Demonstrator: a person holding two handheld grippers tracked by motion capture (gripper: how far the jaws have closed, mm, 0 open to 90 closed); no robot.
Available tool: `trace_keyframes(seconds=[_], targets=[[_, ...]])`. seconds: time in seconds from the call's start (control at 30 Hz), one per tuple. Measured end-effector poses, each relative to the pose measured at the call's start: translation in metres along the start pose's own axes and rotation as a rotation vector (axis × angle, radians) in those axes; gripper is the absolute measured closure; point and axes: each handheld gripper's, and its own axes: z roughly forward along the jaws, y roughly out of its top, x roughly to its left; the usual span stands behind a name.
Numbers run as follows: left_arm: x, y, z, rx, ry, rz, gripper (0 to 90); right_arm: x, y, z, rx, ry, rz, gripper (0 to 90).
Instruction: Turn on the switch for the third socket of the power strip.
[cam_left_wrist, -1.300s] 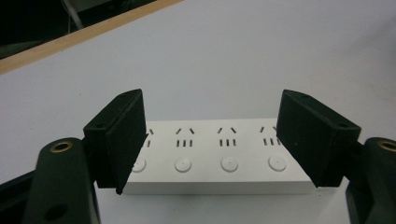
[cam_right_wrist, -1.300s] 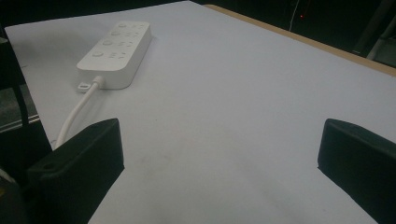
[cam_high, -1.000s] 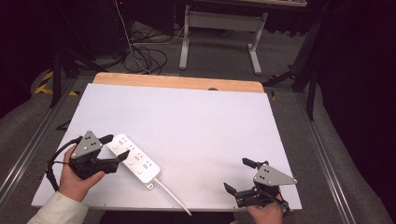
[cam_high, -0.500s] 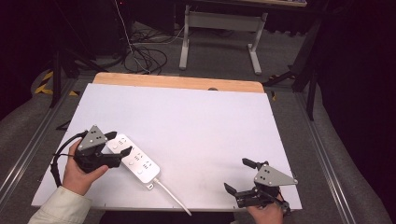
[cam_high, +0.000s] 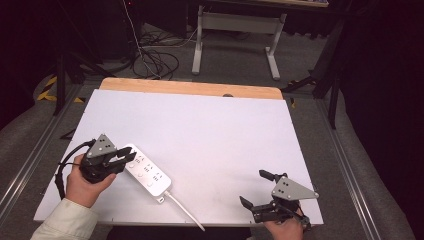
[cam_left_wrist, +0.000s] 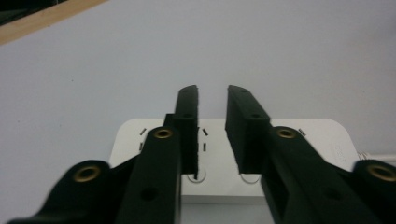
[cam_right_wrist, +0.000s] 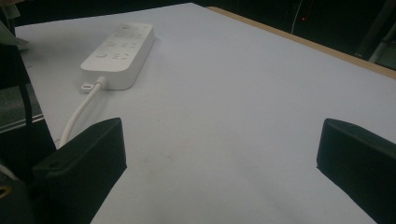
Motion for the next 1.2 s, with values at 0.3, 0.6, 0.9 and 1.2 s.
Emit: trace_keyframes(seconds=[0.3,0.6,0.9,1.2], targets=[[0.008,-0.002,0.013,0.102,0.016,-0.017,89.8,0.001,0.000,0.000,-0.004,0.002,-0.007,1.9],[0.013,-0.002,0.024,0.187,0.004,-0.070,89.9,0.001,0.000,0.000,0.000,0.003,-0.009,1.9],[0.014,-0.002,0.033,0.261,-0.023,-0.083,89.9,0.001,0.000,0.000,-0.001,0.006,-0.009,1.9],[0.013,-0.002,0.038,0.329,-0.015,-0.071,89.9,0.001,0.000,0.000,-0.001,0.007,-0.009,1.9]])
